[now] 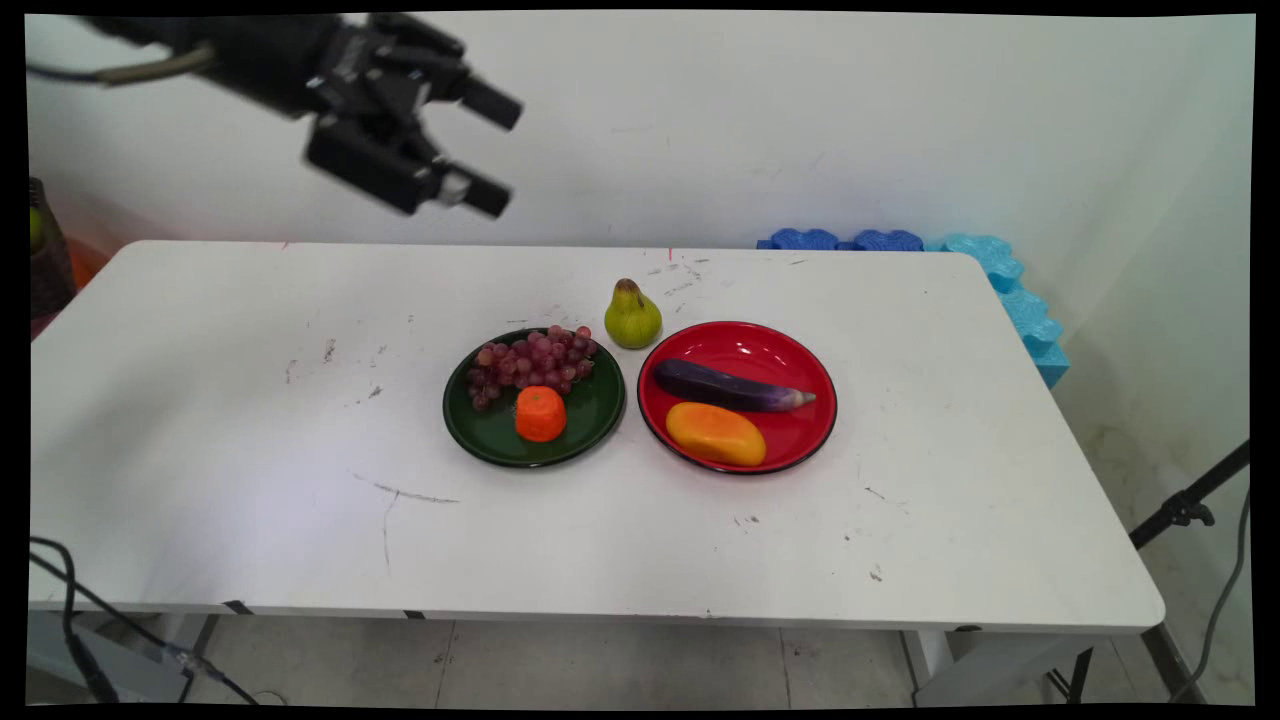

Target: Pick up the eggplant from the red plate

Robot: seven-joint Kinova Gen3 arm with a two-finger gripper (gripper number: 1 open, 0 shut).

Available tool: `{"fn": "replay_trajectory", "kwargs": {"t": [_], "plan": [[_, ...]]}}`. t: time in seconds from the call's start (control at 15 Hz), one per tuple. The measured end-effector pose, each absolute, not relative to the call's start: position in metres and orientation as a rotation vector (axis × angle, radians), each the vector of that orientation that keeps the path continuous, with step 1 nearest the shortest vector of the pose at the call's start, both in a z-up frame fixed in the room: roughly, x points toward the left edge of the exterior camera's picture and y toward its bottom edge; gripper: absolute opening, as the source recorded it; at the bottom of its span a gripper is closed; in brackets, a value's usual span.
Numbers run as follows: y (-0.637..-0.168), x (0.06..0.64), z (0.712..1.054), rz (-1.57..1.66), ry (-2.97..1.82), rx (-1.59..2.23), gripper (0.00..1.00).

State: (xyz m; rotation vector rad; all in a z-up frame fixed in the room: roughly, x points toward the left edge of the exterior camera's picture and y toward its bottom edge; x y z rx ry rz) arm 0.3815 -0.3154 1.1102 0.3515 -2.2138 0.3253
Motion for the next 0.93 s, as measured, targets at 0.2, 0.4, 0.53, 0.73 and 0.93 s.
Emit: {"fn": "replay_trajectory", "kwargs": {"t": [0.2, 0.4, 0.53, 0.73, 0.93], "plan": [[-0.34, 0.358, 1.117, 0.327, -2.222, 0.364, 1.0], [-0.365, 0.336, 1.119, 0.335, -2.243, 0.371, 1.0], [-0.384, 0.32, 1.117, 0.344, -2.268, 0.372, 1.0], [-0.414, 0.293, 1.108, 0.361, -2.327, 0.373, 1.0], [-0.45, 0.261, 1.084, 0.373, -2.414, 0.38, 1.0]]}}
